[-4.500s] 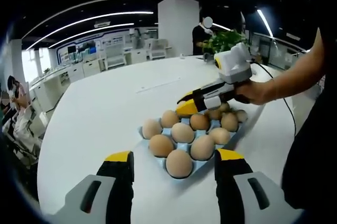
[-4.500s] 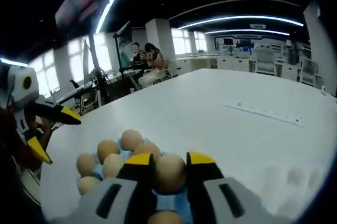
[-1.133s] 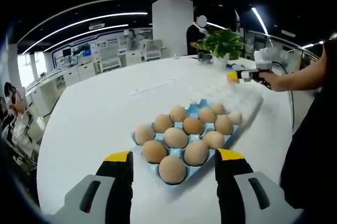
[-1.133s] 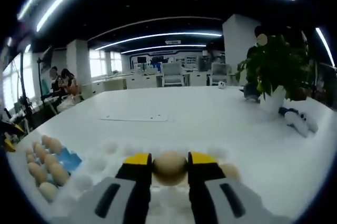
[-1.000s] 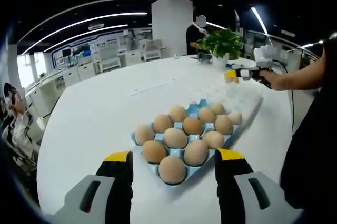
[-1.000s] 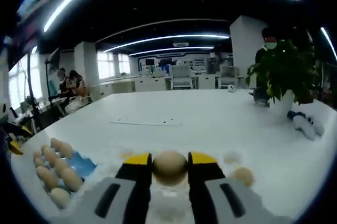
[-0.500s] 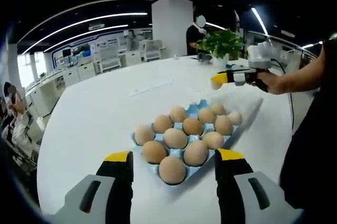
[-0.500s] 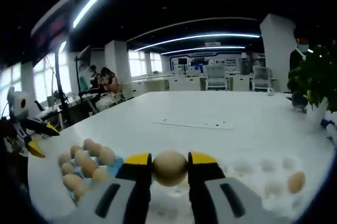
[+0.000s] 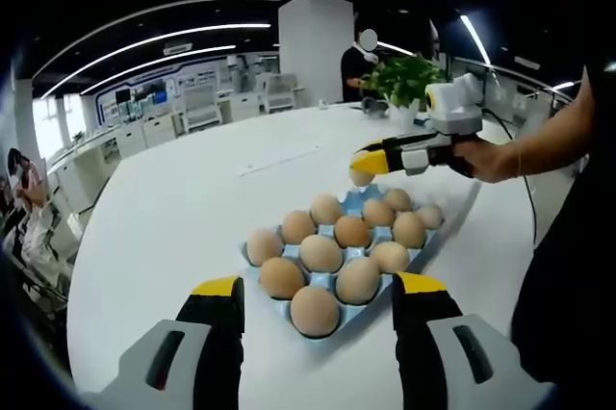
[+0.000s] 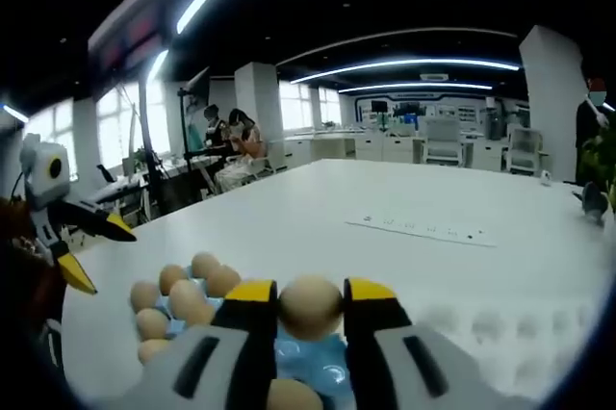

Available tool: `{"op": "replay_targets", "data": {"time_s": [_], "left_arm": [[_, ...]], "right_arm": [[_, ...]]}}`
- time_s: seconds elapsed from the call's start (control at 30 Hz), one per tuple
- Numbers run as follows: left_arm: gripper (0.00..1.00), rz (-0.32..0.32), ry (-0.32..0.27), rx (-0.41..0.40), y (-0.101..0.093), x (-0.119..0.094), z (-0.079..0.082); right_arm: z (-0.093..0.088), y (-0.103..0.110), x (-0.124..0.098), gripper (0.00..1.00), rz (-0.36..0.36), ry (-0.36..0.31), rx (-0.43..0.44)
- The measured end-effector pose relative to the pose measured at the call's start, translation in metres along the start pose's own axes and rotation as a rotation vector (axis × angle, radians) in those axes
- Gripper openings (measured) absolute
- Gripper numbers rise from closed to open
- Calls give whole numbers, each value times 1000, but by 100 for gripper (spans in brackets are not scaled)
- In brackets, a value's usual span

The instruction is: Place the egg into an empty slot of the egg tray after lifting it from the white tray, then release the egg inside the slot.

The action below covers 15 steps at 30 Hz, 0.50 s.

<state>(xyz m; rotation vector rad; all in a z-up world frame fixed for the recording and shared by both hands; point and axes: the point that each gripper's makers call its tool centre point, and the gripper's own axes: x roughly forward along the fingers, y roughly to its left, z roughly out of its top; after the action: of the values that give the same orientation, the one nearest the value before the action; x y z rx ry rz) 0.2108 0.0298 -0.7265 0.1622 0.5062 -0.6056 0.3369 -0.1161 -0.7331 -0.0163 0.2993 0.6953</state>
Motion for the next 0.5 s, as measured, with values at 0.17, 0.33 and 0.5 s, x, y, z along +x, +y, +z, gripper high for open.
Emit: {"op": "replay_targets", "data": {"time_s": [0.17, 0.33, 0.5], "left_arm": [[62, 6, 2, -6, 2, -2, -2], [62, 5, 4, -6, 2, -2, -3], [62, 9, 5, -8, 2, -2, -3]], "right_arm": [[-8, 6, 5, 26, 16, 24, -2], [-13, 8, 9, 26, 22, 39, -6], [-17, 10, 12, 26, 30, 53, -2]]}}
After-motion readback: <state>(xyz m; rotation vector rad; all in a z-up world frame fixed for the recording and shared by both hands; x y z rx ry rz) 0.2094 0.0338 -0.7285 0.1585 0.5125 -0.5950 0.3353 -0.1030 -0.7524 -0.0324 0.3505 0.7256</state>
